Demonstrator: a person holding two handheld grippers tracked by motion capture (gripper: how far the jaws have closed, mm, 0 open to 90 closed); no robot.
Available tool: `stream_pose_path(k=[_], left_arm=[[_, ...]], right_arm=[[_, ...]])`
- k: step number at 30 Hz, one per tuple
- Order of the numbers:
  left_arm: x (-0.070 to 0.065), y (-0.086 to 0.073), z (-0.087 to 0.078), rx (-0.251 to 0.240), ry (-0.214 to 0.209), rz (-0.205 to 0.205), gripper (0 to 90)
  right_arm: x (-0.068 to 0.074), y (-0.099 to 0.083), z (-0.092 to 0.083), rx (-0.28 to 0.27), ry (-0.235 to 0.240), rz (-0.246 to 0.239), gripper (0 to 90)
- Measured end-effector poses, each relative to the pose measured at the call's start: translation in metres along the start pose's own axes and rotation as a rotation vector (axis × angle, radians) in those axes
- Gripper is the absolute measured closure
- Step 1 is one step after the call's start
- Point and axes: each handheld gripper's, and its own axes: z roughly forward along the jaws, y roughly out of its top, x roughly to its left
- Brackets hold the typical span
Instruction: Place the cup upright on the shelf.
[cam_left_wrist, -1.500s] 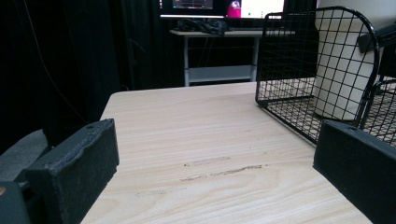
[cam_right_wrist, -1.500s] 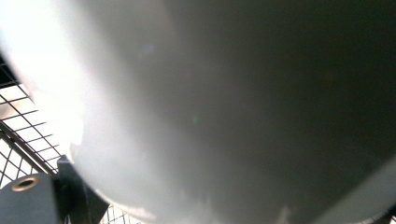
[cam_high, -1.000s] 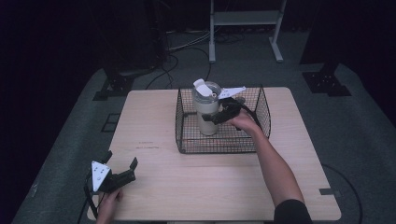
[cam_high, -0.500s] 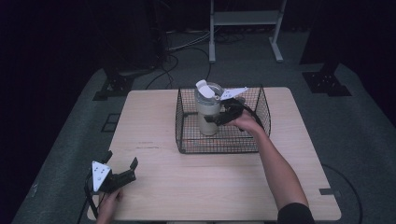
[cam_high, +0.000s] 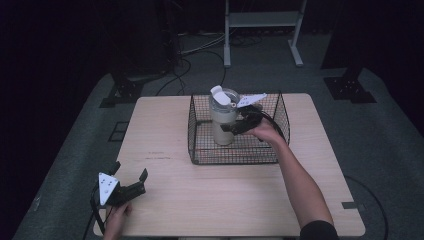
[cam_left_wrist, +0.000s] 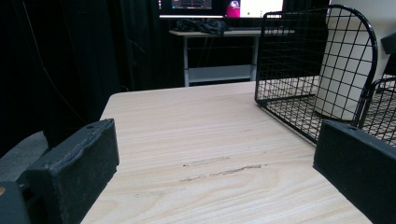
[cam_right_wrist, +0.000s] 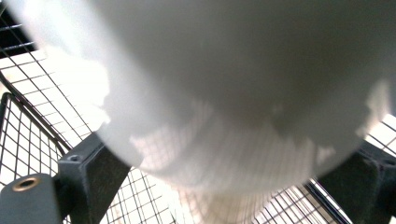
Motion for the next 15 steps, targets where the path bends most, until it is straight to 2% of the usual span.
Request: stream_pose_path(k=[15], left_arm=[[0.000,0.000,0.000,0.000,0.000,0.001,0.0]], right_arm=[[0.004,0.003,-0.016,0.024,-0.048,0.030,8.5]])
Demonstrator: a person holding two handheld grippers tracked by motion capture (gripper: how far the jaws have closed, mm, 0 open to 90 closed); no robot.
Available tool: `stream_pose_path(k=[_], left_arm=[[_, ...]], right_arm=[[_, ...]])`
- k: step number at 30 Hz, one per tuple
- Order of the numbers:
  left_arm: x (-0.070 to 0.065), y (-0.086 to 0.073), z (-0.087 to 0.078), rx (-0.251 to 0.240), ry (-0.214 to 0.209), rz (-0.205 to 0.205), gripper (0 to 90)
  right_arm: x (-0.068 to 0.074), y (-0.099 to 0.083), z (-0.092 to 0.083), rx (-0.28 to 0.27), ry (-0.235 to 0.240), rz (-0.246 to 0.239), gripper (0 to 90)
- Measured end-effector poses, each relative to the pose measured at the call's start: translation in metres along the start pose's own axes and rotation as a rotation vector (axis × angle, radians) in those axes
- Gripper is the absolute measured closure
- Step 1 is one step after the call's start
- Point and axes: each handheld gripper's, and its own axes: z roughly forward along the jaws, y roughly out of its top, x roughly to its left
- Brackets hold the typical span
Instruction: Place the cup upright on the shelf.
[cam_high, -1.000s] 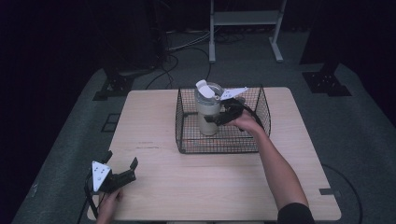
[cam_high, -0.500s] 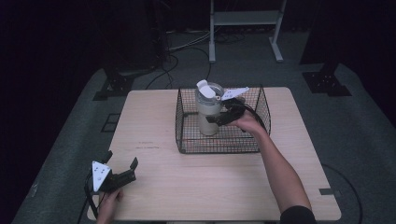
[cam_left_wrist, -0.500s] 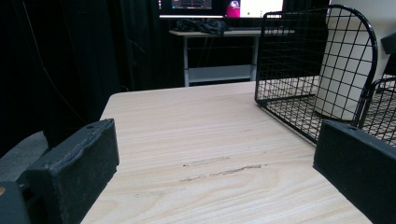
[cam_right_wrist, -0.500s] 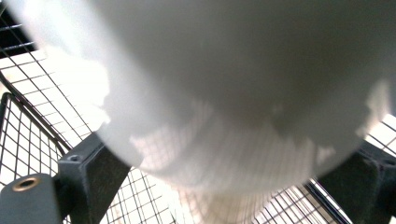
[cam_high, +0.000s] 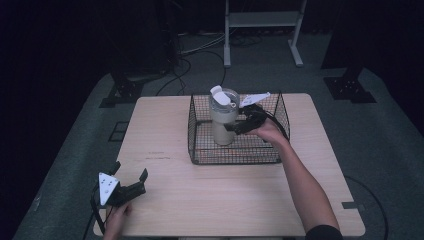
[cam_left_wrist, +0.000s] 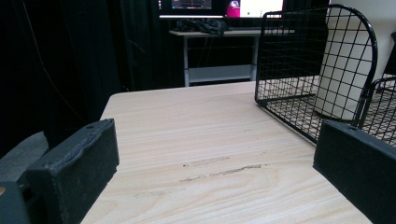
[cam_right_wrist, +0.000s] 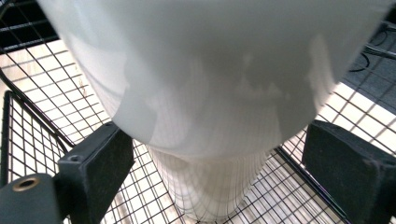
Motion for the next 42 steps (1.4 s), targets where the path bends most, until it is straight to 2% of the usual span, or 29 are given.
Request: stream_pose_path(k=[2,13,19,29,34,42], left_arm=[[0.000,0.000,0.000,0.000,0.000,0.000,0.0],[0.000,0.000,0.000,0.000,0.000,0.004,0.0],[-0.001,0.000,0.000,0.000,0.000,0.007,0.0],[-0.001,0.000,0.000,0.002,0.002,0.009,0.0],[-0.001,0.000,0.000,0.001,0.001,0.010,0.0],[-0.002,0.000,0.000,0.000,0.001,0.013,0.0]], right_arm=[[0.000,0.000,-0.003,0.001,-0.006,0.024,8.5],[0.000,-0.003,-0.020,0.021,-0.071,0.072,8.6],[0.001,-0.006,-0.027,0.018,-0.084,0.097,8.8],[0.006,-0.005,-0.044,0.005,-0.130,0.108,8.8],[0.009,-0.004,-0.049,0.007,-0.136,0.115,8.8],[0.017,-0.005,-0.058,0.013,-0.145,0.089,8.8]])
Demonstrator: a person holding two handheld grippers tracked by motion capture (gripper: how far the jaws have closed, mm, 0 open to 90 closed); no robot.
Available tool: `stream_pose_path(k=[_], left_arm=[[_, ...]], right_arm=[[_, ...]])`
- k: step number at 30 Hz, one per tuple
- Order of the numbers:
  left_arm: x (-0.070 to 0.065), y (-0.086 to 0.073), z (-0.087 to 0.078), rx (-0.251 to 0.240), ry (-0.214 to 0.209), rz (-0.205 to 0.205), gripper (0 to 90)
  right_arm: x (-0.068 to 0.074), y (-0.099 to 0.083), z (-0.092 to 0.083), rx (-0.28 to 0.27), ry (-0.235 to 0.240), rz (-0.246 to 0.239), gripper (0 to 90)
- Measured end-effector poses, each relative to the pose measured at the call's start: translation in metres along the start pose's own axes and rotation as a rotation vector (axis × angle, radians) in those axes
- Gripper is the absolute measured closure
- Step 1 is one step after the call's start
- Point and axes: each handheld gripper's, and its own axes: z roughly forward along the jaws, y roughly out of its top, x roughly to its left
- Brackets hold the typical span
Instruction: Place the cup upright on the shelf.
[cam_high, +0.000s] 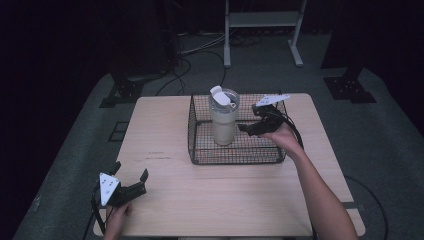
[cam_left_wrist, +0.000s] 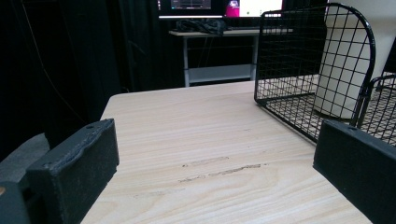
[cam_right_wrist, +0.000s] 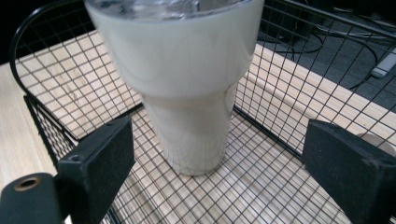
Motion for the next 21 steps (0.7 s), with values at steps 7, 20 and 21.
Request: stream_pose_path(k=[7,20,21], left_arm=[[-0.001,0.000,0.000,0.002,0.002,0.004,0.0],[-0.001,0.000,0.000,0.001,0.002,0.003,0.0],[0.000,0.000,0.000,0.003,0.003,0.004,0.0]], right_arm=[[0.003,-0.005,-0.009,-0.011,0.004,0.006,8.8],[0.009,-0.013,-0.026,-0.012,0.013,0.006,8.8],[0.012,-0.014,-0.029,-0.016,0.018,-0.001,8.8]])
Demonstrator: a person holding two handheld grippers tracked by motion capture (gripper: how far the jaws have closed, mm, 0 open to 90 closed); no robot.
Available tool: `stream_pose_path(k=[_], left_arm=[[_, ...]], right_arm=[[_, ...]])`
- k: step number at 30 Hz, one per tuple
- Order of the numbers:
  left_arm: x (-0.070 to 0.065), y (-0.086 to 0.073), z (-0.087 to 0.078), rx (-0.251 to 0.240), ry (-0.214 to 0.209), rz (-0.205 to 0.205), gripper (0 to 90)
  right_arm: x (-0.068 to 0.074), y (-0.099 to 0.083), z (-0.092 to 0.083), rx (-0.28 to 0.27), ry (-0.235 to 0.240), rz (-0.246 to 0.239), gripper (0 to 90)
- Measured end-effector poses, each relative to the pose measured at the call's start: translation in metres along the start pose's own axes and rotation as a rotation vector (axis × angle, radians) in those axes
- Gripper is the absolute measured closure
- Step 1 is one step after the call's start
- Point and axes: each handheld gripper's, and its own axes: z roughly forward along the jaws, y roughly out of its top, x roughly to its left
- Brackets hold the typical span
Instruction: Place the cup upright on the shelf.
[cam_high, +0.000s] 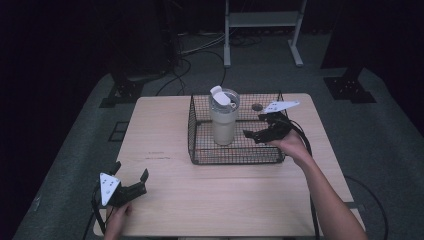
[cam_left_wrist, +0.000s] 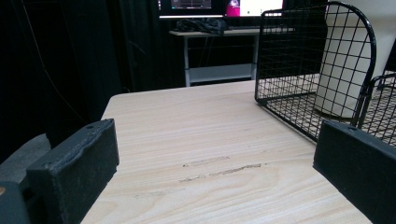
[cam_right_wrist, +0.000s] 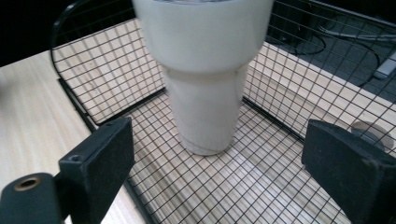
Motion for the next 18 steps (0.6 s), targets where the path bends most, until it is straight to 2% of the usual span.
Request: stream_pose_path(k=[8,18], left_arm=[[0.000,0.000,0.000,-0.002,0.000,0.002,0.0],[0.000,0.000,0.000,0.000,0.002,-0.001,0.0]], right_arm=[[0.009,-0.005,-0.008,-0.007,0.019,-0.010,8.8],[0.011,-0.018,-0.019,-0.007,0.031,-0.010,8.9]])
